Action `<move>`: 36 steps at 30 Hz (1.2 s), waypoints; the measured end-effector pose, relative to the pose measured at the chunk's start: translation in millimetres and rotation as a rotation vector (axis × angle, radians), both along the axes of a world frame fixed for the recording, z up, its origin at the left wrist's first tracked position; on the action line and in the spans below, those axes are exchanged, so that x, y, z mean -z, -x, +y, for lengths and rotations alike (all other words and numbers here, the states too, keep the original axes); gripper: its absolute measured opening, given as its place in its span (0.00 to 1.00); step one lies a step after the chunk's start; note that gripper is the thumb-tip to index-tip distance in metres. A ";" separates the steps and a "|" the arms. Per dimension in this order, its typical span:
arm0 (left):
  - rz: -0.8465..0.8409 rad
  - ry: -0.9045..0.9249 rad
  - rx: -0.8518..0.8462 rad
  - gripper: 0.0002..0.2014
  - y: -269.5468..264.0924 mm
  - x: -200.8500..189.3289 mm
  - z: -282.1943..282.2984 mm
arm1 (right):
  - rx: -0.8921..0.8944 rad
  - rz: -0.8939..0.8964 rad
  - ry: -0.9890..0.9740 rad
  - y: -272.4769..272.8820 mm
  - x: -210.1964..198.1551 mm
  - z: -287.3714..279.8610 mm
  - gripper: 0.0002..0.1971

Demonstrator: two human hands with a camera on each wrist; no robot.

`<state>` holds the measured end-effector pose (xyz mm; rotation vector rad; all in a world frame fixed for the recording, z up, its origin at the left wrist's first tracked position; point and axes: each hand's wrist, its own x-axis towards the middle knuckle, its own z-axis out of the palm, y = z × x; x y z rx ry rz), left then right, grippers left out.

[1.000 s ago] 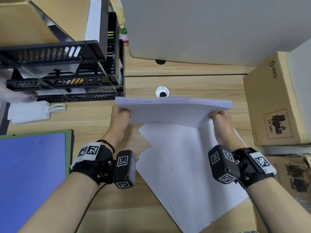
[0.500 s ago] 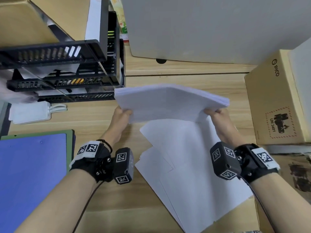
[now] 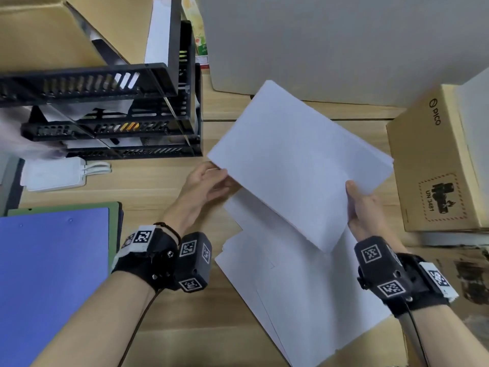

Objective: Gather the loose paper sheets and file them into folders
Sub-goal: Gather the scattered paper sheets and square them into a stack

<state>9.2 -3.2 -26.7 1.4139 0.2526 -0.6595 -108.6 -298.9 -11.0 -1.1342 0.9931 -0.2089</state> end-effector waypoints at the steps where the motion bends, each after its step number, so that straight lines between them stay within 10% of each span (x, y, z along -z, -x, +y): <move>1: 0.025 0.049 0.012 0.19 5.4 1.3 -6.9 | 0.022 0.008 -0.040 1.9 2.8 4.5 0.09; 15: 0.065 -0.165 0.256 0.20 0.0 23.9 -10.0 | -0.247 0.153 -0.469 25.1 16.8 43.6 0.18; 25: 0.147 -0.219 0.437 0.20 -16.4 35.0 -0.4 | -0.599 0.496 -0.272 4.7 17.4 37.9 0.16; 36: -0.082 -0.184 0.171 0.20 -21.0 16.2 -28.4 | -0.520 0.239 0.060 -33.5 13.1 49.9 0.18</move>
